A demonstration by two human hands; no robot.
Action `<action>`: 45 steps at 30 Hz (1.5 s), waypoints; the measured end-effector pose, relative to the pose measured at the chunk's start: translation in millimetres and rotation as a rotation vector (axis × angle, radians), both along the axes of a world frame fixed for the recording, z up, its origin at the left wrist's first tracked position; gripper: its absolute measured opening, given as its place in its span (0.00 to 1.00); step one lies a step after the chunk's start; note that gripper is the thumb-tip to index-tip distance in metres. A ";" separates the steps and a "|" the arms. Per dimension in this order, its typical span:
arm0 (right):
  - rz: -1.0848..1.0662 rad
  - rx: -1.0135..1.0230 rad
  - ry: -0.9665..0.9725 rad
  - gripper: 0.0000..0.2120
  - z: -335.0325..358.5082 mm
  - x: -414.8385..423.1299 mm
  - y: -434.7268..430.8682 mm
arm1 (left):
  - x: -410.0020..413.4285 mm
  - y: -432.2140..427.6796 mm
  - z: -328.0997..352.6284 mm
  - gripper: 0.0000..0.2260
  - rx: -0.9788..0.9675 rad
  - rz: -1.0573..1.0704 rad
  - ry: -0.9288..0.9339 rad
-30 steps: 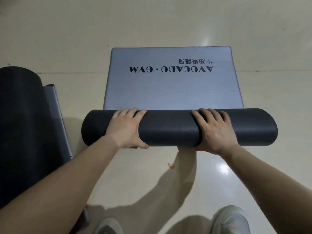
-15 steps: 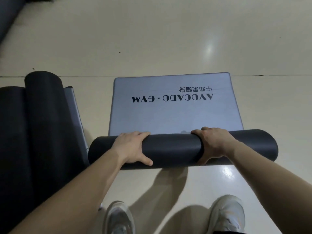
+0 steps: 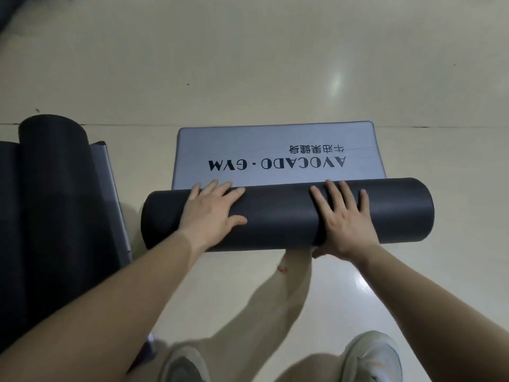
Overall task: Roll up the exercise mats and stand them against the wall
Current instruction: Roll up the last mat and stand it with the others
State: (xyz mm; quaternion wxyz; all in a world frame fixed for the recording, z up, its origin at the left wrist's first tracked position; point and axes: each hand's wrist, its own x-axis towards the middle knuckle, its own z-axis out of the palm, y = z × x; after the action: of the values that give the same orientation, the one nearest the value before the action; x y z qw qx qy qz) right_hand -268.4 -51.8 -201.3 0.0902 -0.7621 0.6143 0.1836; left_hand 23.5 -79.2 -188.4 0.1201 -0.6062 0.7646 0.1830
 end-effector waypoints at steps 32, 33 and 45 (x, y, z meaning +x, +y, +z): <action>-0.005 0.020 -0.124 0.63 22.5 -12.8 18.4 | -20.4 81.4 1.6 0.60 -0.065 0.093 -0.132; 0.010 -0.019 -0.101 0.64 19.8 -12.0 20.0 | -20.9 65.4 -2.8 0.60 -0.081 0.110 -0.105; 0.076 0.047 -0.071 0.67 5.0 -20.3 -101.1 | -30.5 -74.9 -22.9 0.62 -0.102 -0.081 -0.040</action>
State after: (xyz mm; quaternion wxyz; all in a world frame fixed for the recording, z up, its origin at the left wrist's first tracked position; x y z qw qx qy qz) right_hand -288.7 -152.9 -196.3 0.1228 -0.7885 0.5769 0.1742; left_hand -7.0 -154.1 -211.2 0.1115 -0.5837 0.7942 0.1268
